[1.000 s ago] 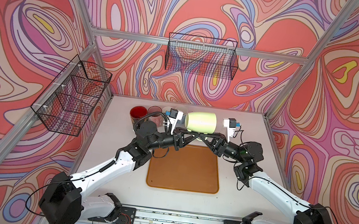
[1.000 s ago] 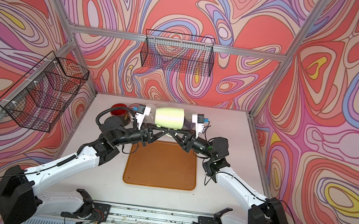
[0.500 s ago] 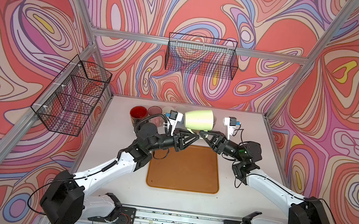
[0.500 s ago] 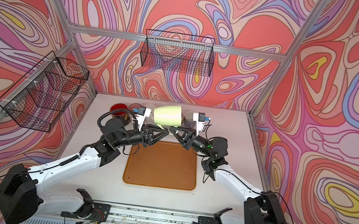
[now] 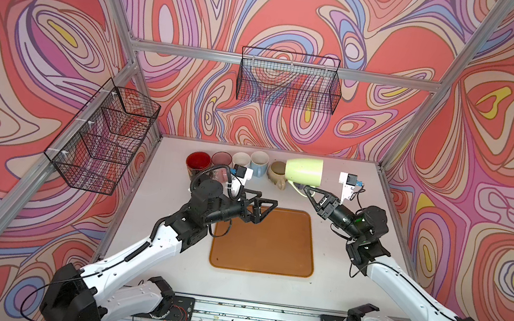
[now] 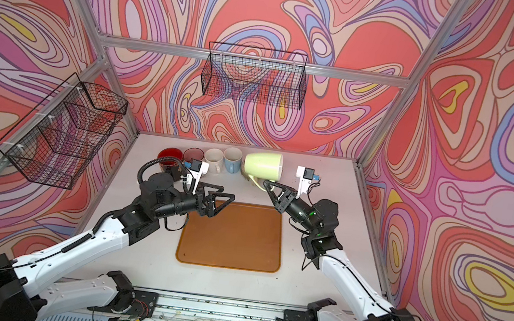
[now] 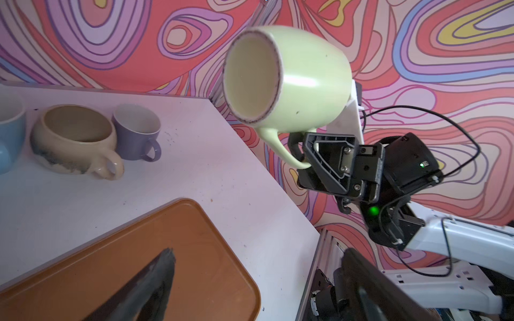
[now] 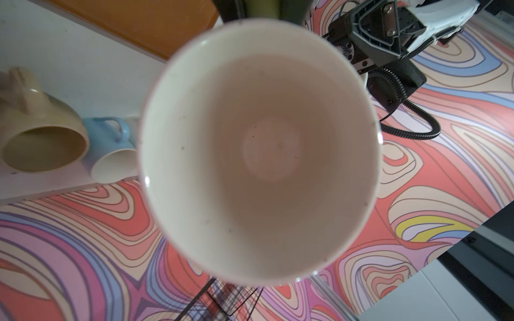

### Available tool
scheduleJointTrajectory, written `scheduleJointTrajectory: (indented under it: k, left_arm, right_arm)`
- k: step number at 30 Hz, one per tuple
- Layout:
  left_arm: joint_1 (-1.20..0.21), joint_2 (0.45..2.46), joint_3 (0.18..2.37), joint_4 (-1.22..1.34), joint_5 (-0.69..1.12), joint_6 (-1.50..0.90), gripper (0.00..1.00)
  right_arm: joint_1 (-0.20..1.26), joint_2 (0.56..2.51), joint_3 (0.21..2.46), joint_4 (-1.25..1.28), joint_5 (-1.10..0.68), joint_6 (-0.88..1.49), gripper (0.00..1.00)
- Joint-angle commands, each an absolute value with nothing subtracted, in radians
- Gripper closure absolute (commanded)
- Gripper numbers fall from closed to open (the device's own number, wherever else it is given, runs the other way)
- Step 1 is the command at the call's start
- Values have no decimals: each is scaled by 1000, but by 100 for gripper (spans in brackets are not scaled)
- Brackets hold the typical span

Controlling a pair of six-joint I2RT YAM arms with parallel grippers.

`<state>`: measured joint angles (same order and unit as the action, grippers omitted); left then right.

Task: Turn the mug right side up
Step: Place the mug at the top-right of the table.

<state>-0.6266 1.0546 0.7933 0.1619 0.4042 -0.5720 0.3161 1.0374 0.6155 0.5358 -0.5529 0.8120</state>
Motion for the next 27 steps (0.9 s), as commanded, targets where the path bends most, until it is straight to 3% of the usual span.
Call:
scheduleJointTrajectory:
  k: [1,8,15,22,27]
  left_arm:
    - [-624,1025,829,-88,248,-502,0]
    - [-624,995,916,-432,-26,-481,0]
    - [-624,926,924,-584,-96,-444,0]
    - [-624,879,948,-723,-142,-366,0]
    - [-624,836,899,-755,-200,-344,0]
  right_arm:
    - [307,978,715,197,-306,612,100]
    - [307,1104,905,-201,32,431,100]
    - [307,1336,1101,-353,258,306,100]
    - [306,1576,1269,-372,381,214,100]
    - [280,1727,1380,-345,357,197,100]
